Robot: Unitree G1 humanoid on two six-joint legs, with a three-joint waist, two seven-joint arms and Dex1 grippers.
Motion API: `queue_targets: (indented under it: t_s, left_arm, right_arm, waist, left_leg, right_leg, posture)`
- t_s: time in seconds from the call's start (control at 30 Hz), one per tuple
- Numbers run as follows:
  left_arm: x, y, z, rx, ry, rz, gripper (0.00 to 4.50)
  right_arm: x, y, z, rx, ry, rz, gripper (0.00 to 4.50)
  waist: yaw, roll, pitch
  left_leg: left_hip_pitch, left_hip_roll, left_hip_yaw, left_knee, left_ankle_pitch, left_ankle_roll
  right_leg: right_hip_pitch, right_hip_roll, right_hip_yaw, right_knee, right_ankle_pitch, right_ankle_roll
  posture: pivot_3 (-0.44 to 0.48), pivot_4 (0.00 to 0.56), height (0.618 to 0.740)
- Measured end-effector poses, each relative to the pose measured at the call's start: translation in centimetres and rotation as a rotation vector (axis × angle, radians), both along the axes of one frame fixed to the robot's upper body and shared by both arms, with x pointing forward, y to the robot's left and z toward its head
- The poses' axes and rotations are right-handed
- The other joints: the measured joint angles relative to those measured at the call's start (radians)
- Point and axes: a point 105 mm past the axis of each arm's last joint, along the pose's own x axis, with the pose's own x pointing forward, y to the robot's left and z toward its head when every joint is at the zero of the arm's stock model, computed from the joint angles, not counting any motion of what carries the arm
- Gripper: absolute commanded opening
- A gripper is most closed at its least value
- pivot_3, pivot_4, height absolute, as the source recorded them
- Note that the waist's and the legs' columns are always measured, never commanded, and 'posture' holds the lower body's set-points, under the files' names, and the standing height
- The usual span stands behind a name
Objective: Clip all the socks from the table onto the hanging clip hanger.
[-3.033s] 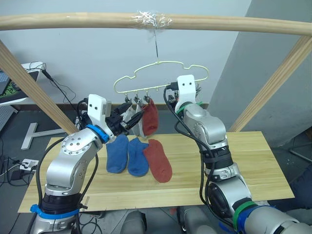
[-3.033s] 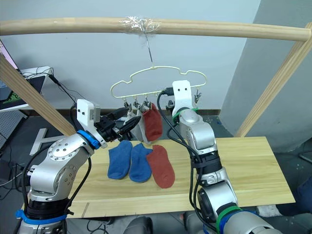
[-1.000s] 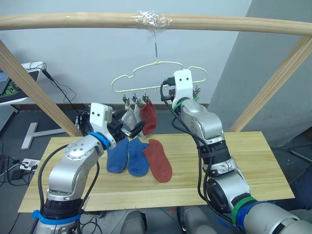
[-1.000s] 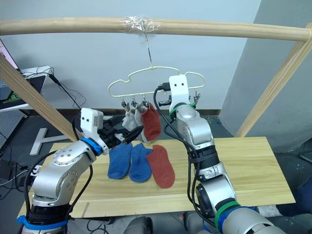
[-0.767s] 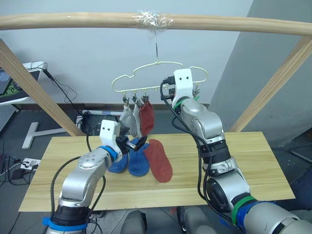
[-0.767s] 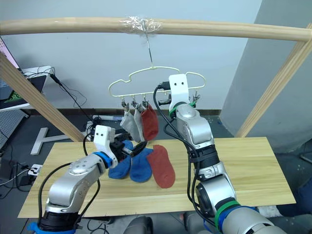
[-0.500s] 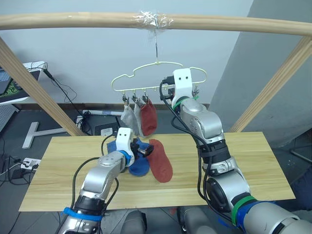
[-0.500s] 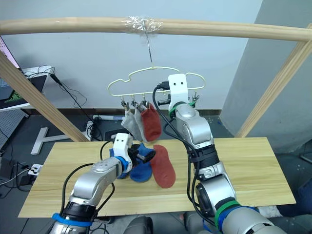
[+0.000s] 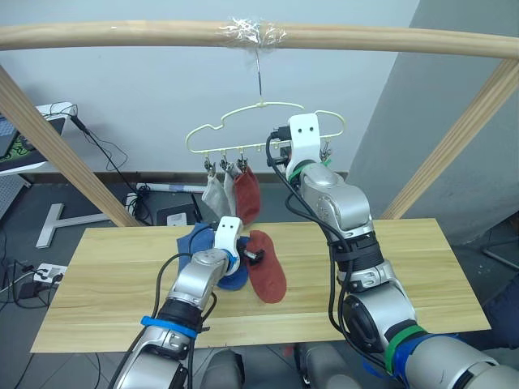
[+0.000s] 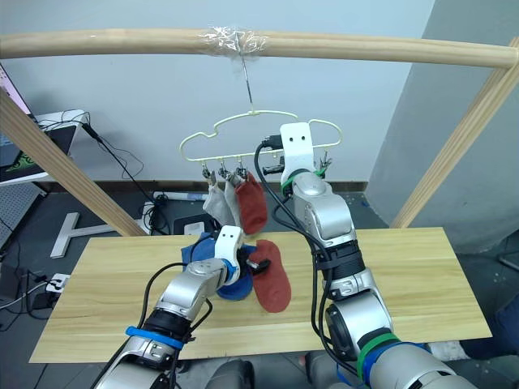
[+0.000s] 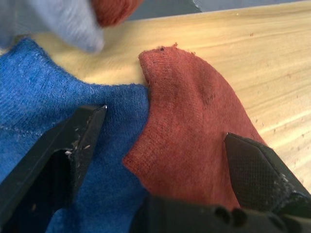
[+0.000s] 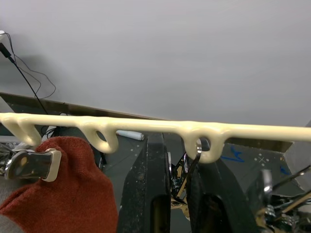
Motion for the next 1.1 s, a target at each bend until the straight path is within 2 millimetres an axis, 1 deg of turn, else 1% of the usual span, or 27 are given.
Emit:
queue_targets:
  t_s: [0.17,0.27,0.7,1.0,1.1]
  left_arm:
    - [0.4,-0.2,0.0,0.026,0.009,-0.009,4.47]
    - [0.3,-0.2,-0.2,0.056,0.019,-0.021,3.90]
    - [-0.2,0.1,-0.4,0.090,0.024,-0.038,0.03]
    - [-0.3,0.2,-0.3,0.100,0.004,-0.061,0.03]
    - [-0.9,0.9,-0.1,0.101,-0.004,-0.063,0.03]
  right_arm:
    - [0.0,0.0,0.0,0.000,0.001,-0.001,0.07]
    - [0.0,0.0,0.0,0.000,0.001,-0.002,0.07]
    - [0.0,0.0,0.0,0.000,0.002,-0.004,0.07]
    - [0.0,0.0,0.0,0.000,0.002,-0.004,0.07]
    - [0.0,0.0,0.0,0.000,0.002,-0.003,0.07]
  waist:
    - [-0.003,0.000,0.000]
    - [-0.007,0.000,0.000]
    - [-0.020,0.000,0.000]
    - [-0.021,0.000,0.000]
    - [-0.023,0.000,0.000]
  left_leg:
    - [0.000,0.000,0.000,0.000,0.000,0.000]
    - [0.000,0.000,0.000,0.000,0.000,0.000]
    - [0.000,0.000,0.000,0.000,0.000,0.000]
    - [0.000,0.000,0.000,0.000,0.000,0.000]
    - [0.000,0.000,-0.001,0.000,0.000,0.000]
  right_leg:
    - [0.000,0.000,0.000,0.000,0.000,0.000]
    - [0.000,0.000,0.000,0.000,0.000,0.000]
    - [0.001,0.000,0.000,0.000,0.000,0.000]
    - [0.001,0.000,0.000,0.000,0.000,0.000]
    - [0.000,0.000,0.000,0.000,0.000,0.000]
  posture:
    - [-0.123,0.169,0.740]
    - [-0.123,0.169,0.740]
    - [-0.127,0.170,0.740]
    - [-0.126,0.168,0.740]
    - [-0.126,0.168,0.740]
